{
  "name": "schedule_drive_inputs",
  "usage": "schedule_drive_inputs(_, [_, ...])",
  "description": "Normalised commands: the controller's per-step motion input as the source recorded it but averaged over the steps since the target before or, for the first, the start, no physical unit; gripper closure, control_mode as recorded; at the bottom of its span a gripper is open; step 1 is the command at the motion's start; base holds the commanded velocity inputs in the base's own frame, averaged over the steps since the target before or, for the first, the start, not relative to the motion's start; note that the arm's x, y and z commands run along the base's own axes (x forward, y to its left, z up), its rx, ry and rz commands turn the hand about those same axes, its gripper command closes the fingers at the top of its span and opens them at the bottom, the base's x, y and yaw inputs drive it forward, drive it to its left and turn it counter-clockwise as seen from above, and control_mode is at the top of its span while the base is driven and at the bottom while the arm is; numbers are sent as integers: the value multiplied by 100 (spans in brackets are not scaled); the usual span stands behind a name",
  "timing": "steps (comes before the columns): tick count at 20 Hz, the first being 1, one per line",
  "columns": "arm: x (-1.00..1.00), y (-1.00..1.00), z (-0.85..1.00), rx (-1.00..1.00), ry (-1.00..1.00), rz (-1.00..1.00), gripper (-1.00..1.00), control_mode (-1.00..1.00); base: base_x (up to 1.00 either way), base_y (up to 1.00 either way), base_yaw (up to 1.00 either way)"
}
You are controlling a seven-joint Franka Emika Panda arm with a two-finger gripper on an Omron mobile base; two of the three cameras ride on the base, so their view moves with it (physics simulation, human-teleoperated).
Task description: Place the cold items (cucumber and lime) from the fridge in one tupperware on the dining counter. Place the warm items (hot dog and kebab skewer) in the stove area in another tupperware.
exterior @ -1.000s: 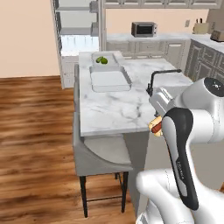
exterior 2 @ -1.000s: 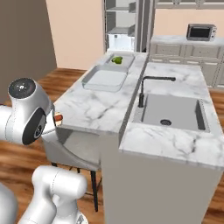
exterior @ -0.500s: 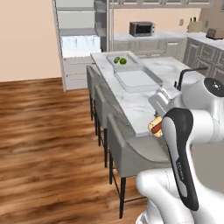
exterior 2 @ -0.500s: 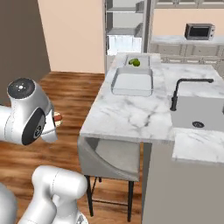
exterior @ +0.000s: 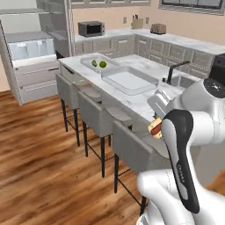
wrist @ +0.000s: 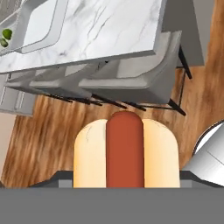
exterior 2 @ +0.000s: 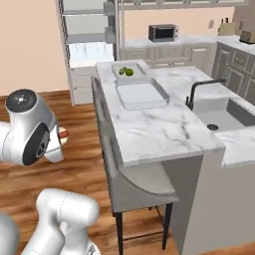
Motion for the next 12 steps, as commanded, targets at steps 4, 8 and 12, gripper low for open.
schedule_drive_inputs(4, [0, 0, 0, 0, 0, 0, 100, 100, 28, 93, -79])
schedule_drive_inputs(8, [0, 0, 0, 0, 0, 0, 100, 100, 25, 92, -80])
schedule_drive_inputs(12, [0, 0, 0, 0, 0, 0, 100, 100, 15, 97, -77])
